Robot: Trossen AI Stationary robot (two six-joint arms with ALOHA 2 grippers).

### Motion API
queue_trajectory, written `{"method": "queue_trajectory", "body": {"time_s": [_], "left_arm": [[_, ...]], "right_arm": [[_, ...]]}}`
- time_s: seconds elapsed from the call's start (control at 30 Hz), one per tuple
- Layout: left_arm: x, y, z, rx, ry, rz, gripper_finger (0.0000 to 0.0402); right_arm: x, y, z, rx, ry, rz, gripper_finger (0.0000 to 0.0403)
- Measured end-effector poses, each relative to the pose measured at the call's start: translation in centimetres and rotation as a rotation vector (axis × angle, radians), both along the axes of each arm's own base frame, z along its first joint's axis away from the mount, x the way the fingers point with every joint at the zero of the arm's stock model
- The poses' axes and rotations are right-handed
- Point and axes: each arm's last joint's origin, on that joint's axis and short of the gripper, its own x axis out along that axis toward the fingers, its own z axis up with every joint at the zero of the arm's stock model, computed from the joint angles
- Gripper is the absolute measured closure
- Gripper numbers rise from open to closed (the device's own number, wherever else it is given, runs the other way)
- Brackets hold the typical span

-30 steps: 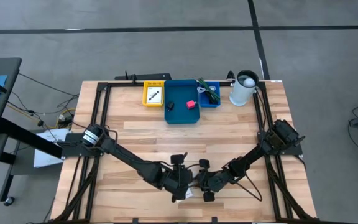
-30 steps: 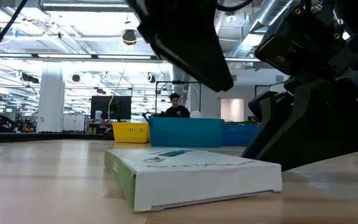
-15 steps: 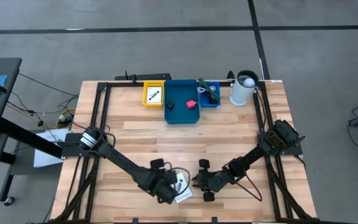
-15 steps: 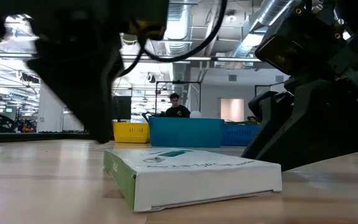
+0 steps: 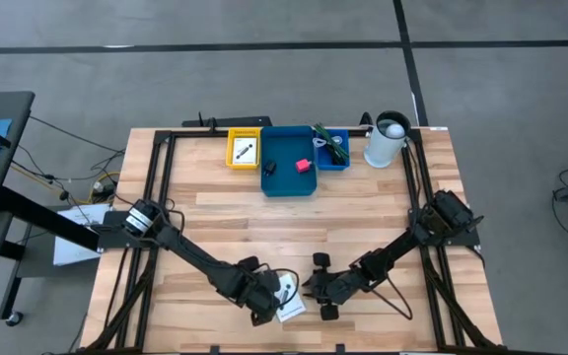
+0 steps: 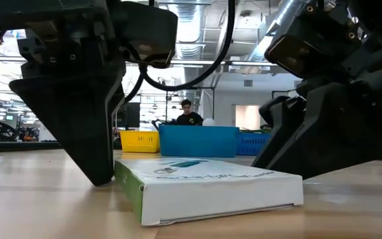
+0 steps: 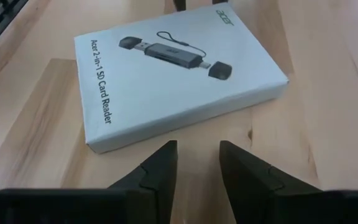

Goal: Pick and place items into bin
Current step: Put the card reader box into the yellow basket

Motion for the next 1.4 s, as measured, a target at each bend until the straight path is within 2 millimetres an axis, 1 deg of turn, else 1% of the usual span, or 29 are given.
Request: {"method": "queue_trajectory", "body": {"time_s": [0.1,0.37,0.5,0.8,1.07,1.23,1.4], "left_arm": [[0.2,0.2,0.0,0.006,-0.016,-0.014,0.0272],[1.3,0.2,0.4,0.091,-0.101,-0.094,0.0272],[1.7,0.4,0.7,0.102,-0.12,-0.099,0.0272],[1.8,0.5,0.8,0.115,-0.121,-0.118,0.0272],[2.0,0.5,1.0,0.121,-0.137,-0.125,0.0272],[2.4,0.3,2.3,0.138,-0.137,-0.138,0.0272],[3.0,0.0,4.7,0.179,-0.176,-0.131,0.0272]], "right_arm": [[0.2,0.1,0.1,0.0,0.0,0.005,0.0285],[0.3,0.0,0.2,0.002,0.007,0.005,0.0285],[0.2,0.0,0.2,0.0,0.011,0.006,0.0285],[0.2,0.0,0.2,-0.003,0.021,0.004,0.0285],[-0.1,-0.2,0.0,-0.005,0.076,-0.01,0.0285],[-0.2,-0.2,-0.1,-0.01,0.085,-0.01,0.0285],[-0.2,-0.2,-0.2,-0.012,0.09,-0.011,0.0285]]}}
